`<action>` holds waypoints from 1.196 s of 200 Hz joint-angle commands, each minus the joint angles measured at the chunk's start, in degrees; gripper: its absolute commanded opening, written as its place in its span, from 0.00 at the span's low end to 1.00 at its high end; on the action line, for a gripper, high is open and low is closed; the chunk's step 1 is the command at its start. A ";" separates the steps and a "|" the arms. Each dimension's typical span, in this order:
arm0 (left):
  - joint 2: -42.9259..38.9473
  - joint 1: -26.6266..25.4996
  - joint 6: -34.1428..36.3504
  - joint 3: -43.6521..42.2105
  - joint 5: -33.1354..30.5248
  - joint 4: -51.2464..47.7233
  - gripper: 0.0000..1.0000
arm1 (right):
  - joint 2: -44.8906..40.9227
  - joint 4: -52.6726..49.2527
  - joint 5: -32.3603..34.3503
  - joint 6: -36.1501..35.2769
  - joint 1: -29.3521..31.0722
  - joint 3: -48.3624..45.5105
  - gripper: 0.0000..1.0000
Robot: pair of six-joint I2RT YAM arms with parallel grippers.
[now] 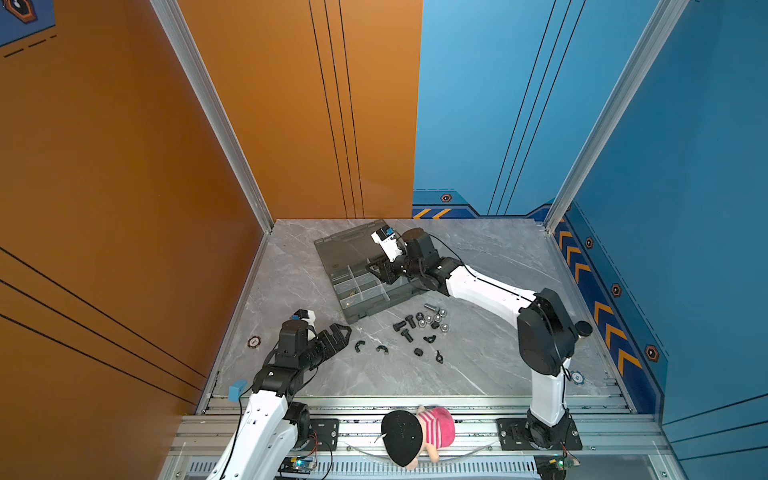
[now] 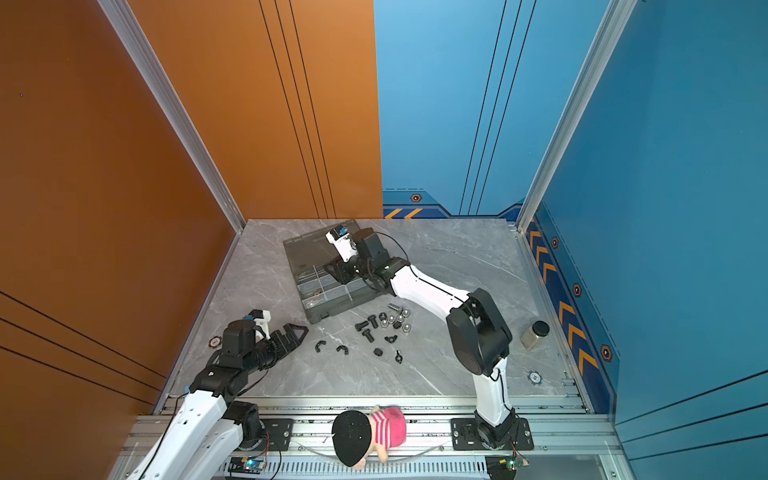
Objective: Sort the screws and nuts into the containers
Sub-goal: 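Raise the right gripper over the bolts while the left gripper lowers to a wing nut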
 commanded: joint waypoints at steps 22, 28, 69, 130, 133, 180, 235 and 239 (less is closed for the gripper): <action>6.94 -11.54 3.91 6.05 -14.76 -2.00 0.98 | -7.14 -8.84 3.06 1.31 -0.47 -7.60 0.42; 8.17 -12.77 4.48 6.79 -15.96 -2.17 0.98 | -8.22 -8.91 3.40 1.57 -0.65 -8.87 0.43; 16.13 -20.18 7.42 11.36 -24.90 -5.70 0.98 | -15.41 -8.30 6.15 3.56 -1.90 -17.69 0.44; 23.22 -25.42 8.70 15.05 -33.02 -6.73 0.98 | -23.46 -5.72 8.80 6.59 -5.12 -28.15 0.44; 23.55 -25.60 8.92 15.19 -33.21 -6.78 0.98 | -23.65 -5.56 8.78 6.69 -5.26 -28.41 0.44; 28.14 -27.62 9.91 16.30 -34.48 -7.05 0.90 | -24.96 -5.16 8.63 7.67 -7.11 -30.17 0.44; 33.26 -30.00 9.68 18.05 -36.20 -7.36 0.76 | -24.96 -4.46 8.66 8.14 -7.34 -31.03 0.44; 33.66 -30.20 9.67 18.30 -36.34 -7.46 0.75 | -24.96 -4.47 8.72 8.14 -7.33 -31.09 0.44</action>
